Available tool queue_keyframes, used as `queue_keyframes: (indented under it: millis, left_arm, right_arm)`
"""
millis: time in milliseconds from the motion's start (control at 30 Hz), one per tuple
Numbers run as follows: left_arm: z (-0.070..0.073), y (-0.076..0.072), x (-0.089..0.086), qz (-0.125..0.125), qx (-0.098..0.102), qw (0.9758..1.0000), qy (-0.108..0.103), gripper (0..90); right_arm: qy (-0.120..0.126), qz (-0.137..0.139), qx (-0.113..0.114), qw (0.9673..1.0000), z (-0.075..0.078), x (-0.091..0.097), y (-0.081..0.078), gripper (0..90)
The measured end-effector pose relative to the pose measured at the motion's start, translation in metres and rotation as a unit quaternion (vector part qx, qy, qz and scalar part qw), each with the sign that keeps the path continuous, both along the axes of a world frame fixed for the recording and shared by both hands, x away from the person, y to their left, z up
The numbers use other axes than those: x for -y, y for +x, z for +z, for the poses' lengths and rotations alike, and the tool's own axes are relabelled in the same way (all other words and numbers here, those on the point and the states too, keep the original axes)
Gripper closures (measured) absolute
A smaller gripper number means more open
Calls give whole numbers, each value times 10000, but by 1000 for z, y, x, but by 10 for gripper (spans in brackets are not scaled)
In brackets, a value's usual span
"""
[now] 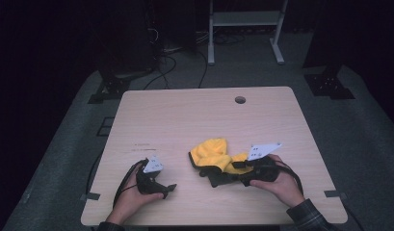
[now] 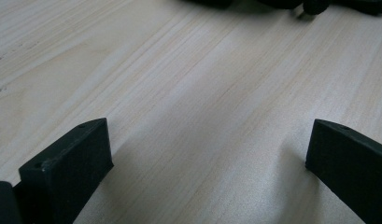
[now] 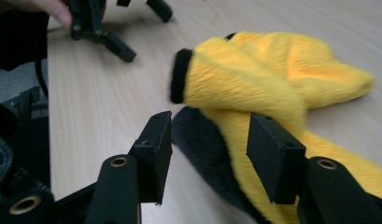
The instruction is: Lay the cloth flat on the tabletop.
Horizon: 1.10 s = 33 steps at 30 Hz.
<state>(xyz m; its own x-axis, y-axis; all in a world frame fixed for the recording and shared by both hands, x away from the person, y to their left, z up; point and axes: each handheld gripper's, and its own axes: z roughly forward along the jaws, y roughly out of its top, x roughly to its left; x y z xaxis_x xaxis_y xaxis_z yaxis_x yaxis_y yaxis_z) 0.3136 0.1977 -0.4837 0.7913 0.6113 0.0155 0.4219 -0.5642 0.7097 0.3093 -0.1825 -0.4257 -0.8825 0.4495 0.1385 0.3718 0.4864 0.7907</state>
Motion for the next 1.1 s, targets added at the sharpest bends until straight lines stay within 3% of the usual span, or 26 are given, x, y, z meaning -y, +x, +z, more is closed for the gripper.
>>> queue_keyframes:
  millis: [167,367,400,433,467,500,533,633,667,767,867,900,933,1100]
  left_arm:
    - [0,0,0,2,-1,10000,-2,0]
    - [0,0,0,2,-1,10000,-3,0]
    - [0,0,0,1,1,10000,-1,0]
    - [0,0,0,1,1,10000,-1,0]
    - [0,0,0,1,2,10000,0,0]
    - [0,0,0,1,2,10000,0,0]
    - [0,0,0,16,4,10000,-3,0]
    - [0,0,1,24,21,10000,-39,2]
    - [3,0,2,14,-11,10000,-5,69]
    - [6,2,5,-62,-62,9999,-70,159]
    - [16,4,17,-122,186,9996,-167,219]
    - [16,4,17,-122,186,9996,-167,229]
    - [21,5,22,-160,332,9990,-252,243]
    - [27,11,34,-234,501,9982,-249,270]
  right_arm:
    - [129,-56,-13,9999,-4,-17,-11,480]
    - [98,-517,47,9986,-8,-37,-5,518]
    - [105,-730,38,9973,-10,-40,-1,591]
    - [105,-730,38,9973,-10,-40,-1,591]
    - [117,-856,80,9962,-11,-41,4,681]
    - [117,-856,80,9962,-11,-41,4,681]
    - [140,-996,92,9949,-12,-39,8,751]
    - [194,-1033,31,9945,-12,-35,12,785]
    - [179,-1019,93,9946,-9,-30,14,797]
    - [181,-949,131,9952,-4,-26,14,804]
    - [318,-635,274,9971,12,-19,15,807]
    - [354,-562,290,9974,15,-18,15,807]
    - [400,-473,356,9974,20,-17,14,808]
    - [622,-277,474,9966,38,-11,14,809]
